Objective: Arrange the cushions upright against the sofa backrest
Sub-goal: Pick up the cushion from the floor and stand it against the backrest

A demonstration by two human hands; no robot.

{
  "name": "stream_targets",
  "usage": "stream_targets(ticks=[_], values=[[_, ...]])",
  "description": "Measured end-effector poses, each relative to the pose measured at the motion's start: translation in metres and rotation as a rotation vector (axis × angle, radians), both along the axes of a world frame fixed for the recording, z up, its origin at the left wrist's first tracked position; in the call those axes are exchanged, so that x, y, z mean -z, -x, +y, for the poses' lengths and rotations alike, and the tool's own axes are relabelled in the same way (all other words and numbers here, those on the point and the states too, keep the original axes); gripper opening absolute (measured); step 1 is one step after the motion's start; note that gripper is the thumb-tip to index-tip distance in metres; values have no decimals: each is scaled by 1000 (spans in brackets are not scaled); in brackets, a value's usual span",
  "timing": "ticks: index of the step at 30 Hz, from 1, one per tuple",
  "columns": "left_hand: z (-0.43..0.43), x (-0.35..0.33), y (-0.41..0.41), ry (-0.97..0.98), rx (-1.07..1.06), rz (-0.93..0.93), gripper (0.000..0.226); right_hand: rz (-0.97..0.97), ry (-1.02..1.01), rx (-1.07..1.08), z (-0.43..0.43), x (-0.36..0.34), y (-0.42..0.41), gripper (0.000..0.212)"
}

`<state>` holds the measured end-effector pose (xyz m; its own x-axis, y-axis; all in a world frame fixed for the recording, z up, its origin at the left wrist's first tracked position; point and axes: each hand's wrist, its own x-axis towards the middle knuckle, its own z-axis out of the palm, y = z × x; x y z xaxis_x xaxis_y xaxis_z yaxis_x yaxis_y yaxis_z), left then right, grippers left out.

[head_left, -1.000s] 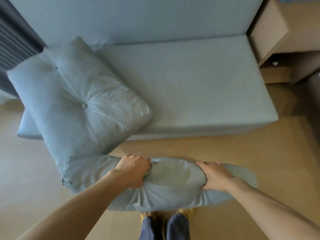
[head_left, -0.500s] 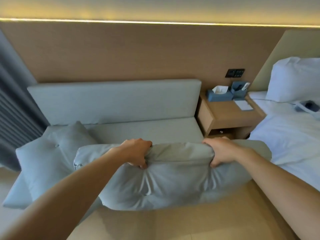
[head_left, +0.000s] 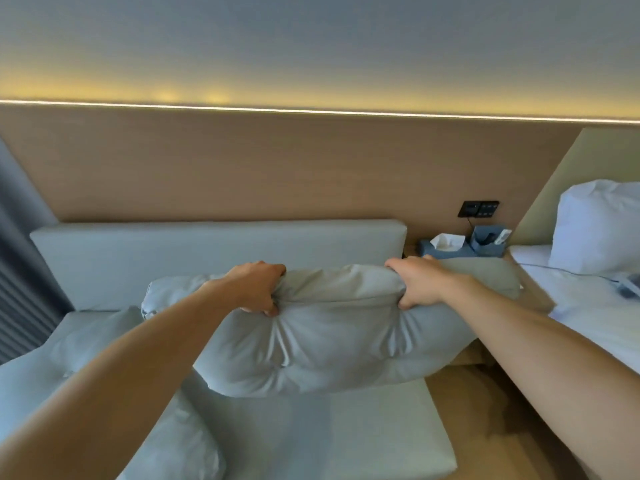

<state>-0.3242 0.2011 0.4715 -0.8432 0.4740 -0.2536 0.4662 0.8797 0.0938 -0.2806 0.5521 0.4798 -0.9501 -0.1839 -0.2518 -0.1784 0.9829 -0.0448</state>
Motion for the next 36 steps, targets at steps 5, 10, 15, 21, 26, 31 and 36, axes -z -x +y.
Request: stream_targets(ticks=[5,10,15,21,26,31,36], values=[[17,26,110,39,-6,-41,59,-43,-30,-32,16,24,113,74],[44,50,221,49,-1,-95,63,-55,-44,-12,43,56,216,76],[81,89,306,67,9,-101,64,-70,-19,11,79,91,296,77],[119,160,378,52,-11,-101,65,-73,-49,-7,117,145,376,68],[137,213,415,58,-33,-154,69,-125,-15,2,138,201,415,60],[156,251,439,94,14,-89,78,-195,107,53,155,254,426,89],[163,257,444,176,8,-67,88,-216,99,65,155,257,439,96]])
